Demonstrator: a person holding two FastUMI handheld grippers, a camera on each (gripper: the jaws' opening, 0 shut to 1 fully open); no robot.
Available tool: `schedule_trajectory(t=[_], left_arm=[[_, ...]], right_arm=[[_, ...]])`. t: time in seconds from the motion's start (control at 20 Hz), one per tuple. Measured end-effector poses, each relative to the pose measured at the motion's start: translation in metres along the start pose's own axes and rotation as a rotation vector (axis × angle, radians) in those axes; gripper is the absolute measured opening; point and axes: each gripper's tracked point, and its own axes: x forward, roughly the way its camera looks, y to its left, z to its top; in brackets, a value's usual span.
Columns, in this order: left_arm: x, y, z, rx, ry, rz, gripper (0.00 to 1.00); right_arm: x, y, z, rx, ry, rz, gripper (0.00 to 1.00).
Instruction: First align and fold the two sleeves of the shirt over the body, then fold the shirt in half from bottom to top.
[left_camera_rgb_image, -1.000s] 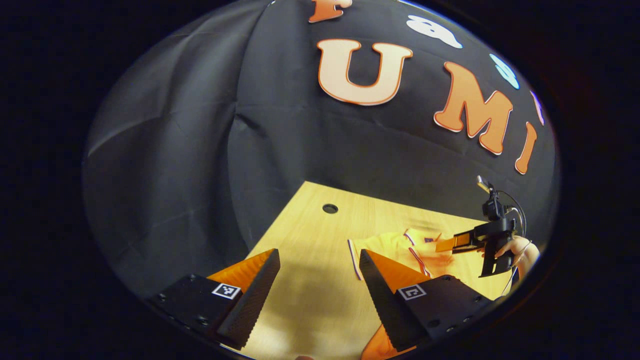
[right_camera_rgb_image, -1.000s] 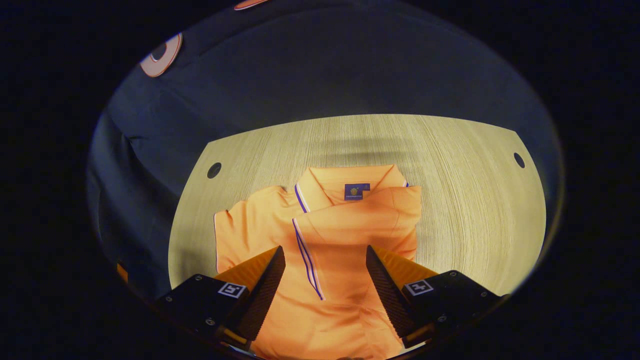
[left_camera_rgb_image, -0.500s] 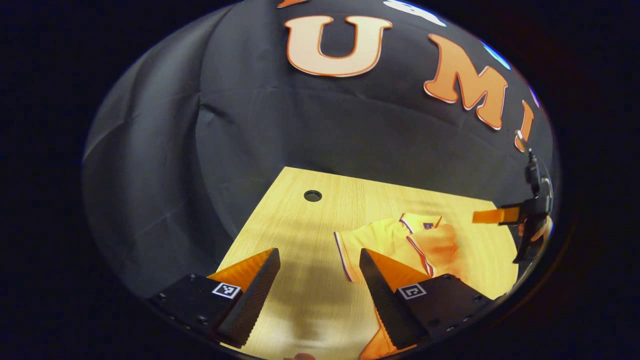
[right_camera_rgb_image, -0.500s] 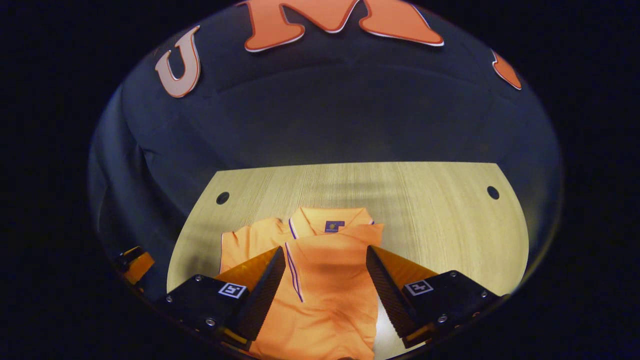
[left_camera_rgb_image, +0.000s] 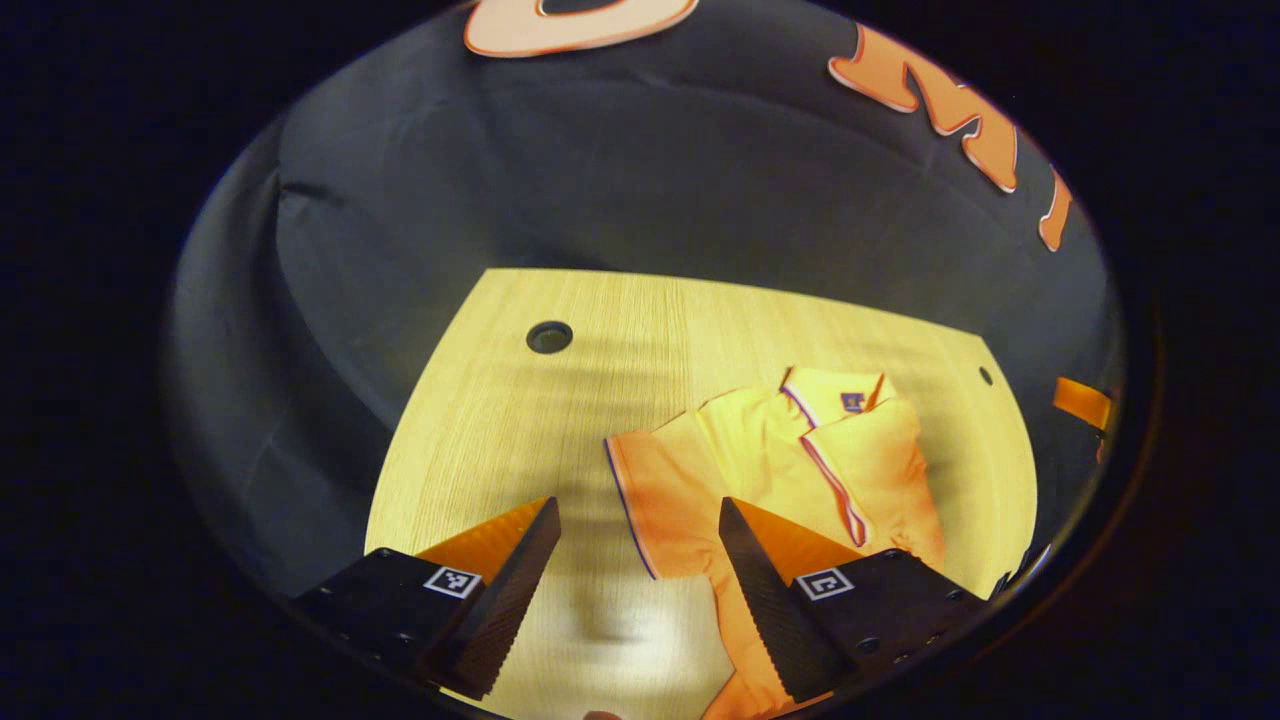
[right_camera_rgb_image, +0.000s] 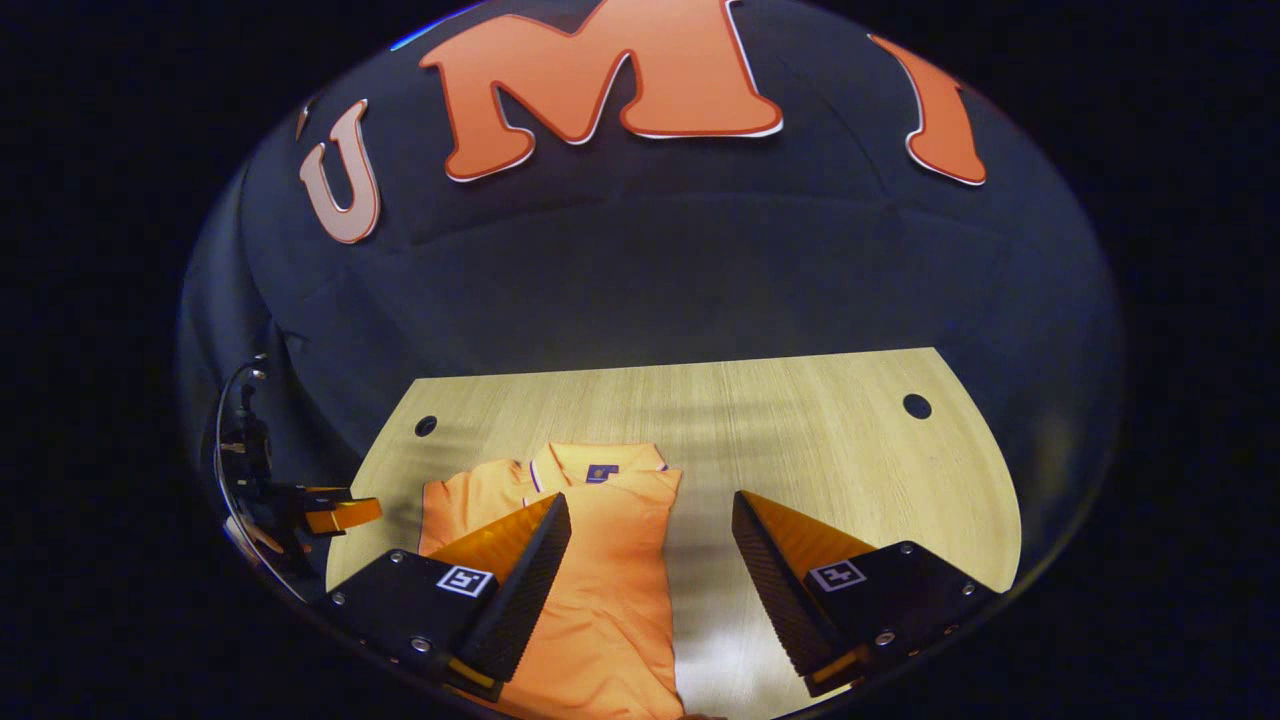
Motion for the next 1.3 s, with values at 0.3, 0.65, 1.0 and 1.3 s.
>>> schedule_trajectory(t=[0.3, 0.65, 1.0, 1.3], left_arm=[[0.066, 0.011, -0.032, -0.037, 0.193, 0.051, 0.98], [0.088, 0.019, -0.038, -0.036, 0.226, 0.085, 0.98], [0.089, -0.004, -0.042, -0.067, 0.238, 0.048, 0.13], [0.068, -0.021, -0.032, -0.053, 0.206, -0.007, 0.03]], right_arm=[[-0.017, -0.048, -0.015, 0.054, 0.022, -0.023, 0.99], [-0.022, -0.079, -0.034, 0.093, 0.07, -0.028, 0.99], [-0.025, -0.087, -0.034, 0.109, 0.058, -0.027, 0.99], [-0.033, -0.092, -0.031, 0.114, 0.031, -0.038, 0.99]])
